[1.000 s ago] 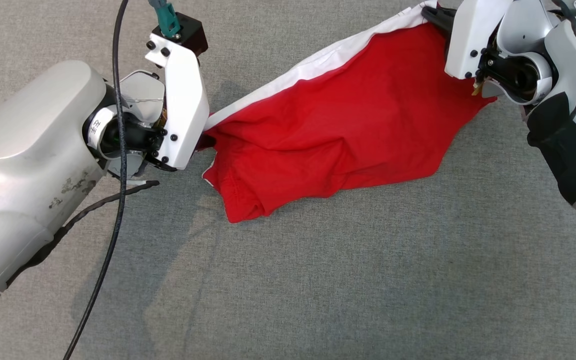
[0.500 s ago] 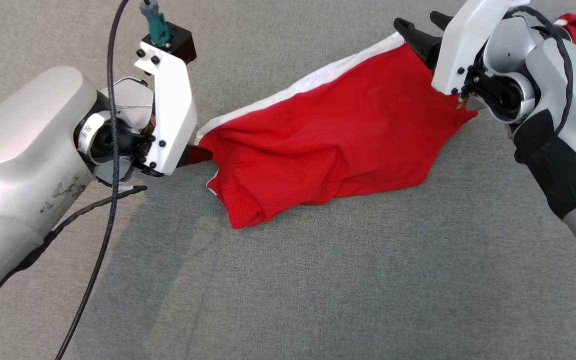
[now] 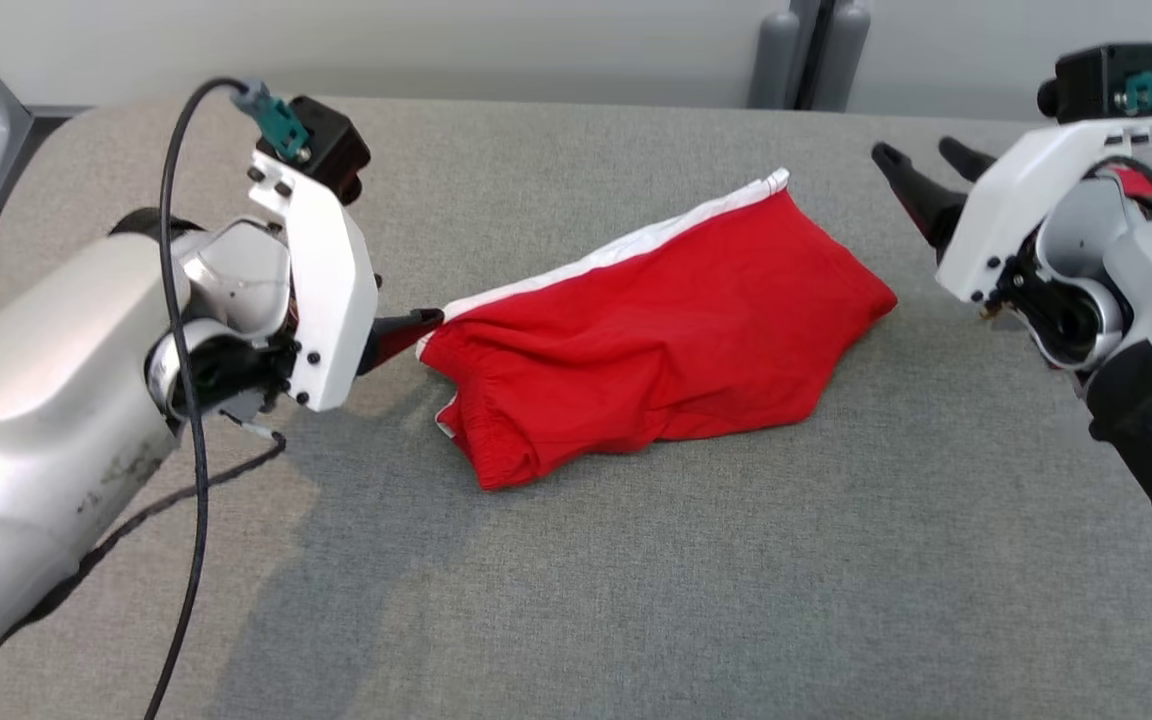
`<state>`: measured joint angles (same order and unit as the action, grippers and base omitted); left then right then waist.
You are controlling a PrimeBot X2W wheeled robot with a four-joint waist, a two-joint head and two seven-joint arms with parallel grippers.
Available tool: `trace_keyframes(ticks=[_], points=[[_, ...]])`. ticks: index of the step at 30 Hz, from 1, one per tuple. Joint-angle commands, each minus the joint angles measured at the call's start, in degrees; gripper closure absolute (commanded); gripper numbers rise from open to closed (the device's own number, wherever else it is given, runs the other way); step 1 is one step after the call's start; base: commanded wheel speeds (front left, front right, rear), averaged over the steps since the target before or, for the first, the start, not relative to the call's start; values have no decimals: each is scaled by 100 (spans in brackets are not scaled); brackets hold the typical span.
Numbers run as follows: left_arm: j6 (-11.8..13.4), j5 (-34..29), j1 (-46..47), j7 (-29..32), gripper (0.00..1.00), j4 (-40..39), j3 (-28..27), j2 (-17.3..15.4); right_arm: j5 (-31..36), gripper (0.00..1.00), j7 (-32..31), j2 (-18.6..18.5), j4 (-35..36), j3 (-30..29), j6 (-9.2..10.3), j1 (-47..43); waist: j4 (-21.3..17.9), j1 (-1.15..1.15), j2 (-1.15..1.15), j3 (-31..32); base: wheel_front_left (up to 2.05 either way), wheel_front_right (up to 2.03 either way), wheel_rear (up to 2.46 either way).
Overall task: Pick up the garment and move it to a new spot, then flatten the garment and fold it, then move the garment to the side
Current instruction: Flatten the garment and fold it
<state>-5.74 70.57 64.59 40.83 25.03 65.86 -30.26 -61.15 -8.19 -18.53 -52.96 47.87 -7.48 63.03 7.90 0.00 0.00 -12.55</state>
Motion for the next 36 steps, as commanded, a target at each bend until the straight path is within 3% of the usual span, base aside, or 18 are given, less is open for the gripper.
trace_keyframes(ticks=[1,7,15,23,29,36], points=[[-20,-96,-149,-235,0,-65,-38,-58,-78,0,70,-68,-6,52,-5,-163,38,0,0,134,0,0,0],[159,-438,-591,-1339,0,-322,-156,-127,-369,0,6,-265,-126,239,-5,-435,185,0,0,194,0,0,0],[619,-1033,-1138,-2649,0,-716,-192,-220,-813,0,-544,-341,-425,402,-5,-514,448,0,0,127,0,0,0],[1342,-1580,-1659,-4058,0,-1192,-396,-221,-1027,0,-1146,-300,-1162,446,-5,-273,740,0,0,57,0,0,0],[1827,-1726,-2182,-5026,0,-1489,-617,-184,-997,0,-1185,-343,-1401,501,-5,-56,935,0,0,-110,0,0,0],[1869,-1440,-2827,-5435,0,-1485,-810,17,-936,0,-1189,-306,-1539,592,-5,112,1072,0,0,-281,0,0,0]])
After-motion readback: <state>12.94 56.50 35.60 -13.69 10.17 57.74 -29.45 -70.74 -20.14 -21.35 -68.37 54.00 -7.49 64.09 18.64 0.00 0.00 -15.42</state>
